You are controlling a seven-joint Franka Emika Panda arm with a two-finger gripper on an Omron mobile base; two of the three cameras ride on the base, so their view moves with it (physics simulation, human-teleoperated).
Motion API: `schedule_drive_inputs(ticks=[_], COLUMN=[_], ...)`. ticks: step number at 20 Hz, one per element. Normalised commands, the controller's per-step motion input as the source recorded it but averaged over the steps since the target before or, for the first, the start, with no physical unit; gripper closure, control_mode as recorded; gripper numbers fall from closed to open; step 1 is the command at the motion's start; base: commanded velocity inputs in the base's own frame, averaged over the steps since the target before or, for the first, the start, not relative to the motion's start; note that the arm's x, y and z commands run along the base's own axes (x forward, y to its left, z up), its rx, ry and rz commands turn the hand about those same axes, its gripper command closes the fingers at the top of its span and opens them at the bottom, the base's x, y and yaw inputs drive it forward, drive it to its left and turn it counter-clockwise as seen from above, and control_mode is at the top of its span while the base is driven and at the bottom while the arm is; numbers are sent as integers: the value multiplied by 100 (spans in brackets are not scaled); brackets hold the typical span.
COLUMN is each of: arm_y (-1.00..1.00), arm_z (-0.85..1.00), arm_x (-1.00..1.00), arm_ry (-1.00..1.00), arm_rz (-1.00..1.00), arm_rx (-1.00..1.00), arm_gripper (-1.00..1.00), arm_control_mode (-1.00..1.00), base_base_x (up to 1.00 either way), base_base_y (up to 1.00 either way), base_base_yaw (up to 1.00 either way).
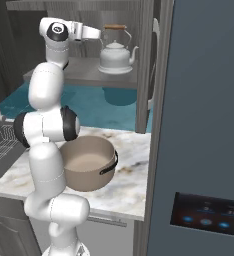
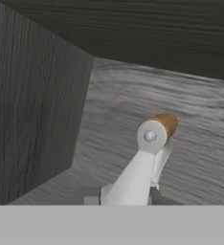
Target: Pick the kettle from the cabinet and place it on a stove burner. Then pick the pot from the counter and place it on another stove burner. Finally, turn both burners on.
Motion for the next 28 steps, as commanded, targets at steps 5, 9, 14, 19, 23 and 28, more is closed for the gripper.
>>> schedule_drive_inputs(ticks=[5, 9, 14, 19, 23, 28], arm_y=[0, 0, 0, 0, 4, 0], arm_z=[0, 0, 0, 0, 0, 0], arm_x=[0, 0, 0, 0, 8, -1], arm_ry=[0, 0, 0, 0, 0, 0], arm_rz=[0, 0, 0, 0, 0, -1], arm_rx=[0, 0, 0, 0, 0, 0], arm_gripper=[100, 100, 100, 100, 100, 100], arm_control_mode=[-100, -100, -100, -100, -100, -100], base_base_x=[0, 0, 0, 0, 0, 0], base_base_y=[0, 0, 0, 0, 0, 0], base_base_yaw=[0, 0, 0, 0, 0, 0])
